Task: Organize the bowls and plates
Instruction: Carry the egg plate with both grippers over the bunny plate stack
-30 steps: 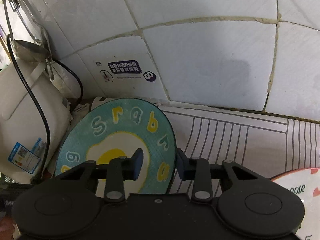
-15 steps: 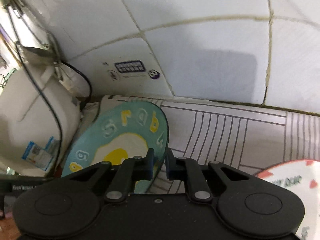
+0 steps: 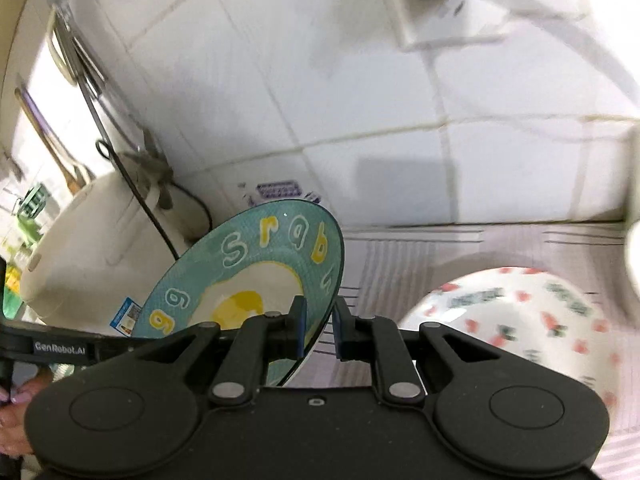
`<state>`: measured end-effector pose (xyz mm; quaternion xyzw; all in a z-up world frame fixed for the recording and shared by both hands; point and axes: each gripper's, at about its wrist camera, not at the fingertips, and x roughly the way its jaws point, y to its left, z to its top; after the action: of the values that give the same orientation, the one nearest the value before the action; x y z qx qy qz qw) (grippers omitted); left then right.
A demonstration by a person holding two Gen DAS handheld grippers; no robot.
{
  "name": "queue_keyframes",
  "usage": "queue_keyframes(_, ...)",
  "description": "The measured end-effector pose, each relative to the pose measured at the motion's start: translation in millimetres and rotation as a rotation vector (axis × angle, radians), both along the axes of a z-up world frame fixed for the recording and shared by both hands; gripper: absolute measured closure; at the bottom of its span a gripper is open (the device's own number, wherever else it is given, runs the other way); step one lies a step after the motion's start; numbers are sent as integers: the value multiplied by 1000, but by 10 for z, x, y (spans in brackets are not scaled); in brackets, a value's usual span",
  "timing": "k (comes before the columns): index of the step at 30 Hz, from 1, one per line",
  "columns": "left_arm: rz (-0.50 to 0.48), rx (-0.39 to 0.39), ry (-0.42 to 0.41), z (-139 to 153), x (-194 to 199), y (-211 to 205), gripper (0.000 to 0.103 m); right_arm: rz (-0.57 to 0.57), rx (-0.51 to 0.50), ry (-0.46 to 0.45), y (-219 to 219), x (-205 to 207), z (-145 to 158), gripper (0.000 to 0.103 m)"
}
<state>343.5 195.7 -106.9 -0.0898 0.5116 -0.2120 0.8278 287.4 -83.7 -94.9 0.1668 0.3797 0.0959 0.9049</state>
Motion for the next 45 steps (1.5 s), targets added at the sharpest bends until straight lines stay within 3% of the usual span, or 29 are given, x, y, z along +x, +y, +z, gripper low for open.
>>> queue_keyframes(8, -209, 2, -31, 216, -126, -622, 78, -188, 9, -15, -469, -609, 169, 84)
queue_keyframes(17, -345, 17, 63, -21, -125, -1258, 78, -291, 18, 76, -965, -876, -33, 83)
queue_keyframes(25, -380, 64, 142, -306, 41, -1544, 76, -367, 56, 110, -1103, -914, -334, 84)
queue_keyframes(34, -410, 132, 174, -484, 163, -1731, 76, -382, 67, 167, -1154, -797, -554, 83)
queue_keyframes(45, -400, 176, 223, -567, 214, -1819, 73, -369, -79, 238, -1005, -641, -518, 82)
